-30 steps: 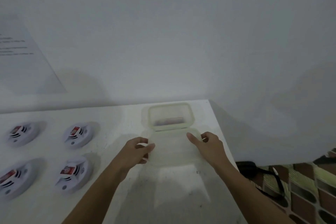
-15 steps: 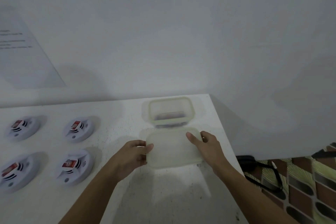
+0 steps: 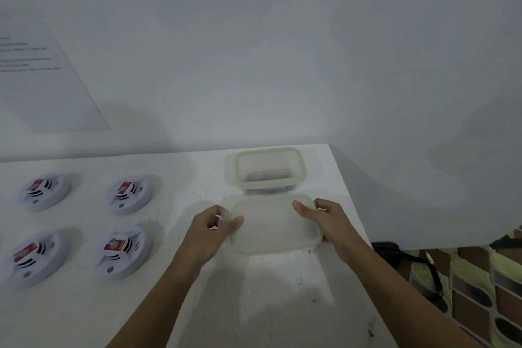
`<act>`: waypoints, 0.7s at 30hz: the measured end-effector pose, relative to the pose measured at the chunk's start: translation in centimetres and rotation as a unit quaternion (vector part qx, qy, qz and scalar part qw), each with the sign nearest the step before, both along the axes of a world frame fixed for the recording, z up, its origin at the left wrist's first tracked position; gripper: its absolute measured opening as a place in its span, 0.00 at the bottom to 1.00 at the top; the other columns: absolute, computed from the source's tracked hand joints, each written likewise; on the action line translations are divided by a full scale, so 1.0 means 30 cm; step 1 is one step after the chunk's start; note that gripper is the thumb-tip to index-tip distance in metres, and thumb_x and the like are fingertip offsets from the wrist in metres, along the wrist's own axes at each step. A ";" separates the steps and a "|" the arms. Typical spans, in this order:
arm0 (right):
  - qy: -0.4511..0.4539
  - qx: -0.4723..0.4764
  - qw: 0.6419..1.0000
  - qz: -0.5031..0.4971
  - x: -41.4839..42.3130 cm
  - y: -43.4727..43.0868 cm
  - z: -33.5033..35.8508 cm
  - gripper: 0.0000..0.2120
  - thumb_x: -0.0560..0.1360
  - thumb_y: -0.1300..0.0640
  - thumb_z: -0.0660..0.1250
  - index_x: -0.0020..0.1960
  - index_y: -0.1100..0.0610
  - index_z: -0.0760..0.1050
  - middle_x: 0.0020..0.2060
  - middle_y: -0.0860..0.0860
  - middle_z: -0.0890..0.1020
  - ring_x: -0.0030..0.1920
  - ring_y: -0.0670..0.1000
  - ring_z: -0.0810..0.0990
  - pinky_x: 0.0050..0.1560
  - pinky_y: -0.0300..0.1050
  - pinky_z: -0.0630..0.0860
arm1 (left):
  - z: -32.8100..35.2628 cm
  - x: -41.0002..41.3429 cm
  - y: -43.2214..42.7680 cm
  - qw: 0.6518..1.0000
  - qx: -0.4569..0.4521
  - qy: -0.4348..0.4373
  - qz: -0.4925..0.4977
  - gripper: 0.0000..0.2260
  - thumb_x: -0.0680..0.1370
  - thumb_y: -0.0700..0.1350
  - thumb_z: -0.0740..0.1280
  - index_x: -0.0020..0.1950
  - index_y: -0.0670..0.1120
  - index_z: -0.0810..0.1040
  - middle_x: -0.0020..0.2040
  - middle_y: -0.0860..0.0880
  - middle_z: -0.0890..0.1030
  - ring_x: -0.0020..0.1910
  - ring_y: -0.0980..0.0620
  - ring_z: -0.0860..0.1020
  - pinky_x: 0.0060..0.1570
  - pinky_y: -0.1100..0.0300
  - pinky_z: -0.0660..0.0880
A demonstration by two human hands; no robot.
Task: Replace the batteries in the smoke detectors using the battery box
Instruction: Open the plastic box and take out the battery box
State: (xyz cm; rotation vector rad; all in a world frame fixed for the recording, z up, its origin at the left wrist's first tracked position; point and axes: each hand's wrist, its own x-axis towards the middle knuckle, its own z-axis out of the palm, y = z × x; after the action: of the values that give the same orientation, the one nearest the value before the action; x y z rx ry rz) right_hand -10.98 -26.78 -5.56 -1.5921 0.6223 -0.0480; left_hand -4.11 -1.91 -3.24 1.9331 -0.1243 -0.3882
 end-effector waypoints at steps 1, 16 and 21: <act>0.002 0.006 1.000 0.001 0.000 -0.001 0.003 0.21 0.68 0.43 0.79 0.37 0.56 0.71 0.38 0.54 0.81 0.40 0.55 0.82 0.39 0.49 0.76 | 0.004 -0.001 -0.004 1.000 0.005 -0.002 -0.005 0.11 0.76 0.50 0.73 0.44 0.42 0.77 0.42 0.52 0.83 0.41 0.53 0.80 0.40 0.60 0.79; -0.018 -0.156 0.988 0.010 -0.016 0.000 0.068 0.26 0.68 0.40 0.78 0.36 0.54 0.64 0.35 0.51 0.68 0.37 0.51 0.72 0.33 0.45 0.76 | 0.066 0.026 0.032 0.992 0.061 0.065 -0.091 0.17 0.69 0.52 0.79 0.49 0.45 0.77 0.36 0.47 0.85 0.32 0.55 0.79 0.34 0.63 0.70; 0.012 -0.082 0.997 -0.003 -0.080 0.024 0.061 0.22 0.67 0.38 0.77 0.49 0.52 0.75 0.50 0.49 0.80 0.51 0.54 0.82 0.40 0.52 0.86 | 0.089 0.052 0.035 0.977 0.090 0.068 -0.183 0.21 0.70 0.49 0.79 0.61 0.58 0.79 0.57 0.51 0.82 0.52 0.50 0.82 0.47 0.58 0.80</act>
State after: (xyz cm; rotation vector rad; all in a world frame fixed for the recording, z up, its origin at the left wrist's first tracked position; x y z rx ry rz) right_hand -13.40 -26.07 -3.71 -1.7512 0.6540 -0.0862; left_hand -2.56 -0.84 -0.57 2.0548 -0.3694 -0.7978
